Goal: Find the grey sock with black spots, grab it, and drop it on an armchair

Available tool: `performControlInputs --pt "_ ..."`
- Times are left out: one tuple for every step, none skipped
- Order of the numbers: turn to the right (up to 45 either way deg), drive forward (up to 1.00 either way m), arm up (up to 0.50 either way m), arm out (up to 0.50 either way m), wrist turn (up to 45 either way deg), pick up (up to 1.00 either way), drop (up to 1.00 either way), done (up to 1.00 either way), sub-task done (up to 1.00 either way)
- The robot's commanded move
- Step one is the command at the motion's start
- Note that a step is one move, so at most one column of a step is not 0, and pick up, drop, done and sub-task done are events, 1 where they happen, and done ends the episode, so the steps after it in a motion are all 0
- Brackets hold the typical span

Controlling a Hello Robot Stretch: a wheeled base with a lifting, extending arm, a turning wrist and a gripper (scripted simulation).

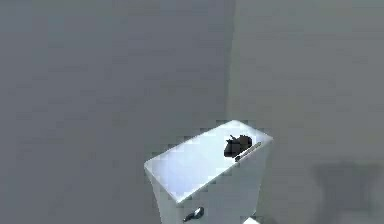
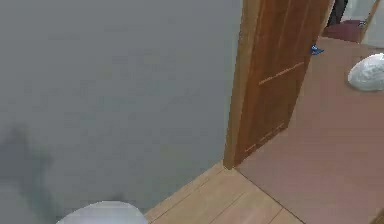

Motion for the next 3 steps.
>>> performControlInputs --pt "-45.0 0.00 0.00 0.00 0.0 0.00 0.00 0.00 0.00" --pt "-12.0 0.00 0.00 0.00 0.0 0.00 0.00 0.00 0.00" --pt "0.0 0.00 0.50 0.00 0.0 0.00 0.00 0.00 0.00"
